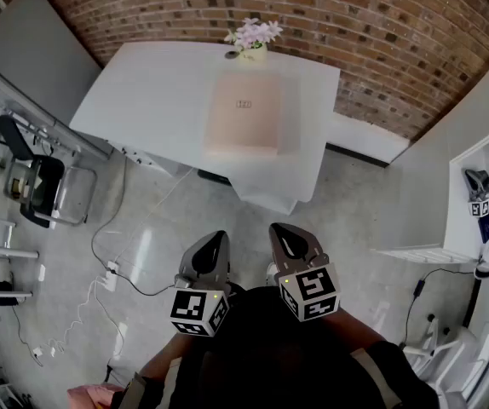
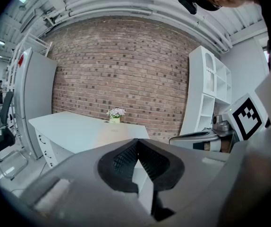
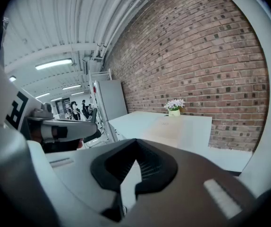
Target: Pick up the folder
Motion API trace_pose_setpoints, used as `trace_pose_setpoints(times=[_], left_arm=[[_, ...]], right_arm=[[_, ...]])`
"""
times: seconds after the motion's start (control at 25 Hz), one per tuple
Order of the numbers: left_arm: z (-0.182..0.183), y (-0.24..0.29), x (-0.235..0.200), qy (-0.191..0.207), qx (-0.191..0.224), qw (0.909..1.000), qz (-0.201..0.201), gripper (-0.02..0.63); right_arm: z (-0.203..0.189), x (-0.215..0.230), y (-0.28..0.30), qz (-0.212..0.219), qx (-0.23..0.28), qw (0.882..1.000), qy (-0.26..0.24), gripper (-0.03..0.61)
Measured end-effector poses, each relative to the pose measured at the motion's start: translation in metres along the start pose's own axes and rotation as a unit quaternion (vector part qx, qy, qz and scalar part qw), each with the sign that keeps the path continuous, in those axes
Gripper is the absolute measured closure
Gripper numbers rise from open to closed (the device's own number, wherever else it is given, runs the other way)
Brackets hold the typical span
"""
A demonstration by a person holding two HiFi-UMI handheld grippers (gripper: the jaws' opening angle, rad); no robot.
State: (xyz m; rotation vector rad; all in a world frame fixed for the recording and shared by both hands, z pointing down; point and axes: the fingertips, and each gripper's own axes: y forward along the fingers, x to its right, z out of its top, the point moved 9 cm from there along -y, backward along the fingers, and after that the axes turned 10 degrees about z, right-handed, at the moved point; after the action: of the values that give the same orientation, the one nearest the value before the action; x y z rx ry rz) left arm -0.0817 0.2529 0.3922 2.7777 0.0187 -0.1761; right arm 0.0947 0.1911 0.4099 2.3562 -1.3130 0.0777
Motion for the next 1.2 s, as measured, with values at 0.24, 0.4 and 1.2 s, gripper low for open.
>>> trace_pose_setpoints(times=[0.24, 0.4, 1.2], left_arm=[[-0.003, 0.004, 0.002, -0.002, -0.004, 0.9999, 0.01, 0.609], [-0.001, 0.007, 0.002, -0.001, -0.001, 0.9999, 0.015, 0.609], [0.016, 0.07, -0.026, 0.013, -0.019, 0.9996, -0.014, 0.609]], right_arm=[[-0.002, 0.008, -0.003, -0.004, -0.001, 1.0, 0.005, 0.578], [-0.001, 0.012, -0.002, -0.004, 0.001, 1.0, 0.005, 0.578], [0.001, 0.055, 0.044, -0.047, -0.014, 0.996, 0.075, 0.575]])
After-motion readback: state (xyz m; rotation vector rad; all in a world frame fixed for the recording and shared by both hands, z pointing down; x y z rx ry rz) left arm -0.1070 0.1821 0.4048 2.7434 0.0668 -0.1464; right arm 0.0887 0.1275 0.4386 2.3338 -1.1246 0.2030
